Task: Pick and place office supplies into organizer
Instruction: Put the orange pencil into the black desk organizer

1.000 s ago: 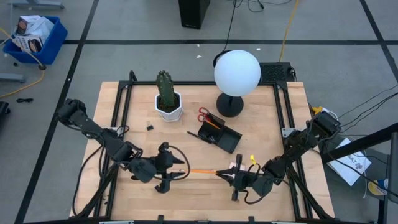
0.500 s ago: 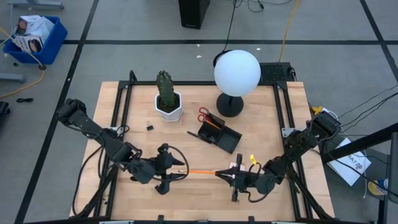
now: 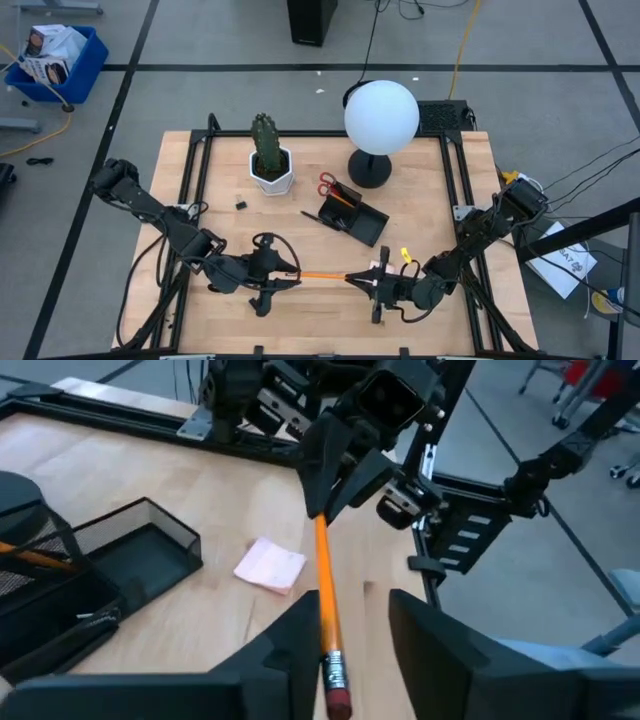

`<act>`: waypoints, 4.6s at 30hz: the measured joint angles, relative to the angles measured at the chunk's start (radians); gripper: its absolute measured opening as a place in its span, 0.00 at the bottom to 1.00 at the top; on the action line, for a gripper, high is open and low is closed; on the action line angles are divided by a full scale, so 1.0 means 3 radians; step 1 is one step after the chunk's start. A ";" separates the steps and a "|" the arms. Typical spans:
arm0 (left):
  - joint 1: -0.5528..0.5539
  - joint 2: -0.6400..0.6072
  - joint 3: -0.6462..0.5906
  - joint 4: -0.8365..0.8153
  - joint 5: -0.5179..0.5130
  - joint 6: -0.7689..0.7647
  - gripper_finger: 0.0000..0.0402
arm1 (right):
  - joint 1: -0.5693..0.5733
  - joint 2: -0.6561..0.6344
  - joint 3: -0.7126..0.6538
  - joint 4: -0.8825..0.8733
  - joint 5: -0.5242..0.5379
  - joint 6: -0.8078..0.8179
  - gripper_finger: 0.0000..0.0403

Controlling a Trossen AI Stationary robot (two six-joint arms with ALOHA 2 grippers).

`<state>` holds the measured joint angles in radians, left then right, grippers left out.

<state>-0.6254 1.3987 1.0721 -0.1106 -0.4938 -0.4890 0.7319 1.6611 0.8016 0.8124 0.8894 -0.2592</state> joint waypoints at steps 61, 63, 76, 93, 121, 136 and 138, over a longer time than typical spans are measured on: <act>0.0112 0.0183 0.0001 0.0198 -0.0089 0.0058 0.12 | -0.0003 -0.0004 0.0003 0.0074 -0.0082 0.0014 0.02; 0.0113 0.0183 0.0001 0.0201 -0.0100 0.0065 0.09 | -0.0003 -0.0004 0.0001 0.0072 -0.0083 0.0014 0.02; 0.0113 0.0182 0.0001 0.0191 -0.0115 0.0075 0.05 | 0.0007 -0.0004 0.0001 0.0087 -0.0086 -0.0059 0.10; 0.0395 0.0169 0.0004 0.0084 -0.0436 0.0139 0.06 | 0.0773 -0.0244 0.0001 -0.0027 0.1186 -0.0525 0.39; 0.2340 0.0604 0.1270 -0.1566 0.1485 0.0480 0.05 | 0.1167 -0.0243 -0.0002 -0.0285 0.1760 -0.0312 0.35; 0.2470 0.1402 0.2058 -0.2146 0.1517 0.0602 0.09 | 0.1169 -0.0242 -0.0002 -0.0353 0.1746 -0.0166 0.34; 0.2509 0.1476 0.2118 -0.2121 0.1578 0.0602 0.12 | 0.1169 -0.0242 -0.0002 -0.0380 0.1744 -0.0129 0.33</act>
<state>0.1271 1.8414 1.7075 -0.7470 -0.0205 -0.3084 1.0824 1.5887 0.8009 0.6984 1.4127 -0.2978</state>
